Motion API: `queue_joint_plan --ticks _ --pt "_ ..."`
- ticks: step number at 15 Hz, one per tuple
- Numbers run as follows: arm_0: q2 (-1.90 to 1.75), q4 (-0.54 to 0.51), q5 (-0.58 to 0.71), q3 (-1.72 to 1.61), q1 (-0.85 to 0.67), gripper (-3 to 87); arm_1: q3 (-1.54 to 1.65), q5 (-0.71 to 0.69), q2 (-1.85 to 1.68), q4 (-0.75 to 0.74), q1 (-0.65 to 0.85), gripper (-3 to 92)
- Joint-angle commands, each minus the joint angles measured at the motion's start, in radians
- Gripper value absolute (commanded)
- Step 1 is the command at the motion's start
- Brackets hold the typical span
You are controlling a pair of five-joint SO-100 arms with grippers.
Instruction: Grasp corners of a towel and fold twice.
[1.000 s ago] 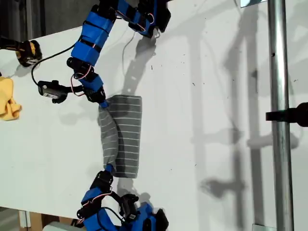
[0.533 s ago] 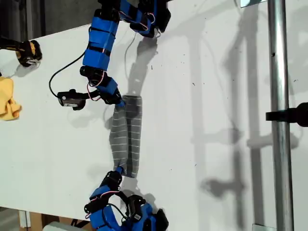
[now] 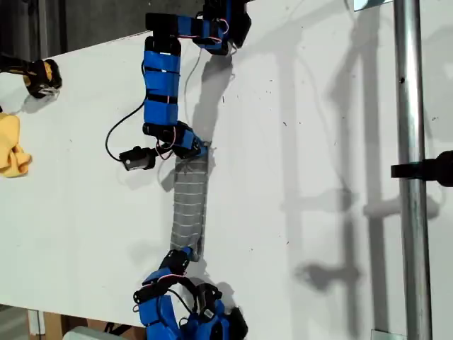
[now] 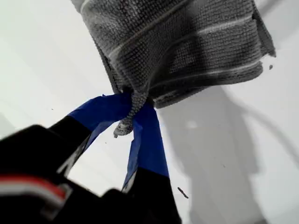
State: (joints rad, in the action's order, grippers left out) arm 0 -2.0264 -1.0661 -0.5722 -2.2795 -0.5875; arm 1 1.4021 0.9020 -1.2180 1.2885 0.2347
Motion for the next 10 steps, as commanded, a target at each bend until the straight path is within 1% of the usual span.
queue_joint_plan --ticks 1,5,7,8,9,10 --pt "0.069 0.009 -0.025 0.02 -0.002 -1.0 -0.018 0.017 0.017 0.014 -0.006 -0.2" --pt "0.127 0.008 -0.043 0.041 0.005 -0.9 -0.034 0.014 0.035 0.015 0.015 -0.2" --pt "0.126 -0.054 -0.038 0.08 0.006 -0.4 -0.055 0.014 0.008 0.038 0.026 1.3" --pt "0.11 -0.098 -0.034 0.101 0.012 3.7 -0.064 0.012 -0.018 0.069 0.034 6.1" --pt "0.066 -0.141 -0.031 0.12 0.026 12.7 -0.071 0.012 -0.057 0.104 0.043 15.2" --pt "-0.011 -0.193 -0.041 0.14 0.041 17.8 -0.071 0.011 -0.114 0.135 0.049 22.1"
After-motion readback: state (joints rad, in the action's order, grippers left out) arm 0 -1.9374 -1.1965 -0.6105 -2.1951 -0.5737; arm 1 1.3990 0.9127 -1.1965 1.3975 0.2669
